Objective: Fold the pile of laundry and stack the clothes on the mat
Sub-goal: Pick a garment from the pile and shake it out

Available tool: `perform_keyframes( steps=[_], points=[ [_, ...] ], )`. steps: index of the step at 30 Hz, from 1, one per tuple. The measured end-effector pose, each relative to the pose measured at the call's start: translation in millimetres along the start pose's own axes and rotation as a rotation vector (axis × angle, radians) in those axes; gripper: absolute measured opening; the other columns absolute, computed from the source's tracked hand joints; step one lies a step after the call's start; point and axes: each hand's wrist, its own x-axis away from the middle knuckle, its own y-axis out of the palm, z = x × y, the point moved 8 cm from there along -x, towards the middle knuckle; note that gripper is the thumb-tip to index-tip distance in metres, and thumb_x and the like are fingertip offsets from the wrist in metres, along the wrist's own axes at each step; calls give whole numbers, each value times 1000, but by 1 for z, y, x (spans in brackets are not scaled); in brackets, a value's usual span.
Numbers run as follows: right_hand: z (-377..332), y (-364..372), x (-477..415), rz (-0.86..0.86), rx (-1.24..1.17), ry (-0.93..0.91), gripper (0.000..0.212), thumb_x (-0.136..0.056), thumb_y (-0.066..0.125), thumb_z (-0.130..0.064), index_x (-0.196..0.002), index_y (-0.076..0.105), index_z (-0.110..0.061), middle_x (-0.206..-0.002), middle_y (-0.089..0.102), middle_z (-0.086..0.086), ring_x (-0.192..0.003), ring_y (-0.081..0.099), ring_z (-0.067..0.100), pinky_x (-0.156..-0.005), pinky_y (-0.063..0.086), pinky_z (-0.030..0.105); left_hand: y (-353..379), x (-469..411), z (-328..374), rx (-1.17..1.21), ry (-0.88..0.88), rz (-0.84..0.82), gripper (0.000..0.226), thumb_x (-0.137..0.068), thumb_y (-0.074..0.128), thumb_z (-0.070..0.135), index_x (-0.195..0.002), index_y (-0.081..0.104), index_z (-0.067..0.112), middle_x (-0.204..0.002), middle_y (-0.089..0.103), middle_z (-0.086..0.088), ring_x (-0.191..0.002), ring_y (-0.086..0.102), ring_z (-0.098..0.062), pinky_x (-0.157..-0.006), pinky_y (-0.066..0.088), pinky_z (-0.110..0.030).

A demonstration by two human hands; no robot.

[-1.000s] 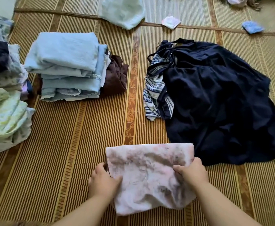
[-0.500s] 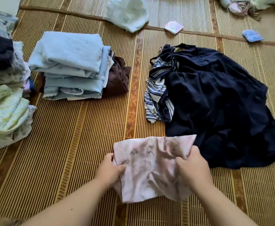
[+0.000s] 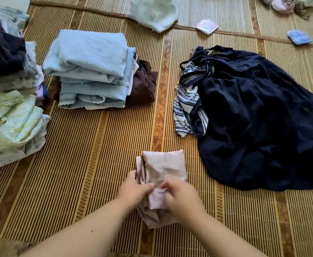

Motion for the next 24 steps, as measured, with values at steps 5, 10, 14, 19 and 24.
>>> perform_keyframes(
  steps=[5,10,14,19,24],
  points=[
    [2,-63,-45,280,207,-175,53,-85,66,-12,-135,53,-24,-129,57,-10,-116,50,6,-101,35,14,6,-5,25,-437,144,-33,48,-87,52,7,-127,46,31,-99,59,9,-86,58,-11,-73,49,-30],
    [40,-41,-77,-86,339,2,58,-78,71,-37,-130,47,-34,-121,59,-7,-109,57,18,-93,49,35,7,-7,84,-903,452,151,29,-96,39,27,-117,50,44,-107,64,7,-97,57,-20,-87,48,-39],
    [77,-33,-59,27,193,214,34,-84,64,-53,-103,44,-32,-85,55,-16,-78,53,7,-65,42,27,-5,-4,69,-717,300,322,73,-86,57,52,-148,20,37,-150,34,3,-138,30,-21,-114,26,-49],
    [87,-3,-43,6,-131,316,29,-86,63,-51,-99,62,-26,-91,68,-7,-86,64,12,-83,54,37,-11,21,-24,-348,-299,383,122,-62,64,78,-150,1,23,-156,12,-8,-139,20,-34,-110,29,-52],
    [72,2,-43,79,-314,300,27,-86,65,-46,-83,70,-20,-81,72,-2,-81,67,14,-81,54,39,-4,22,-41,-159,-317,371,66,-73,72,58,-116,51,12,-122,59,-10,-115,54,-31,-94,44,-35]
  ],
)
